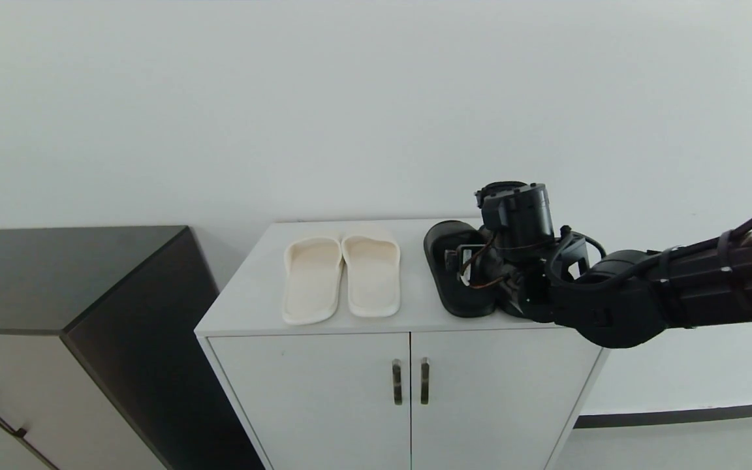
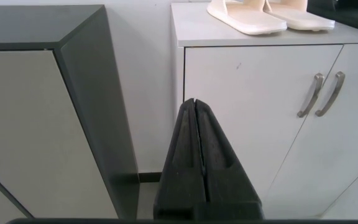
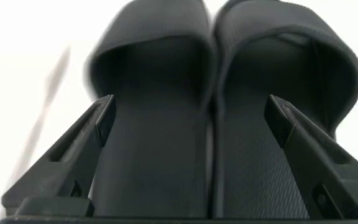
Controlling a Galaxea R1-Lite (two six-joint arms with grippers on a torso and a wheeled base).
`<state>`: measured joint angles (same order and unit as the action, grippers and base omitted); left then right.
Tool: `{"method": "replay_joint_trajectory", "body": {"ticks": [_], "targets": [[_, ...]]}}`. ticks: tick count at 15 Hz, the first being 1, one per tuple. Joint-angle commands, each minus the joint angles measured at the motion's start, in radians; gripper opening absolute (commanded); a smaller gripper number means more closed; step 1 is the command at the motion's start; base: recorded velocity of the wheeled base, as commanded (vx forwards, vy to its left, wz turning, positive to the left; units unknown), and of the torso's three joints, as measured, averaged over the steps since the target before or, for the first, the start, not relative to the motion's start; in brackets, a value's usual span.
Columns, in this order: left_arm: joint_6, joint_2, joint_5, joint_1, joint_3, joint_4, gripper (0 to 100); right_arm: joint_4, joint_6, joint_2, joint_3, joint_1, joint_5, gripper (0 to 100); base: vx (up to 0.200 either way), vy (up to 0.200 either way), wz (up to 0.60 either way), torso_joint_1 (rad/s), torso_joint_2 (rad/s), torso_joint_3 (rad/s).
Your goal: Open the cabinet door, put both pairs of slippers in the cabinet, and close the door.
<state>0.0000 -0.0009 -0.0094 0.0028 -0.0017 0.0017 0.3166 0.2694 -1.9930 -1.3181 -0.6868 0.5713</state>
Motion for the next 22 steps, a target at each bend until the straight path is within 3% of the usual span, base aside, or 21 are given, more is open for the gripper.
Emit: {"method": "replay_joint_trajectory", "body": {"ticks": [1,9,19,20,22], "targets": [[0.0,0.001,0.0,0.0,0.0,0.0,0,-0.001,-0.002,-0.041,-0.035,0.02,-0.01,100,0.0,0.0,0.0,0.0,0.0,0.0],[0.0,0.001,0.0,0.0,0.0,0.0,0,0.012,-0.033,-0.099,-0.099,0.089,-0.102,100,0.0,0.0,0.0,0.0,0.0,0.0],[0.0,0.001,0.0,0.0,0.0,0.0,0,0.012,-0.094,-0.204,-0.231,0.132,-0.108,100,0.0,0.0,0.0,0.0,0.0,0.0],[0.0,0.001,0.0,0.0,0.0,0.0,0,0.012,-0.094,-0.211,-0.237,0.136,-0.108,0,0.0,0.0,0.0,0.0,0.0,0.0],[0.0,0.001,0.0,0.0,0.0,0.0,0,0.013,-0.096,-0.231,-0.256,0.139,-0.108,0,0.0,0.0,0.0,0.0,0.0,0.0]]}}
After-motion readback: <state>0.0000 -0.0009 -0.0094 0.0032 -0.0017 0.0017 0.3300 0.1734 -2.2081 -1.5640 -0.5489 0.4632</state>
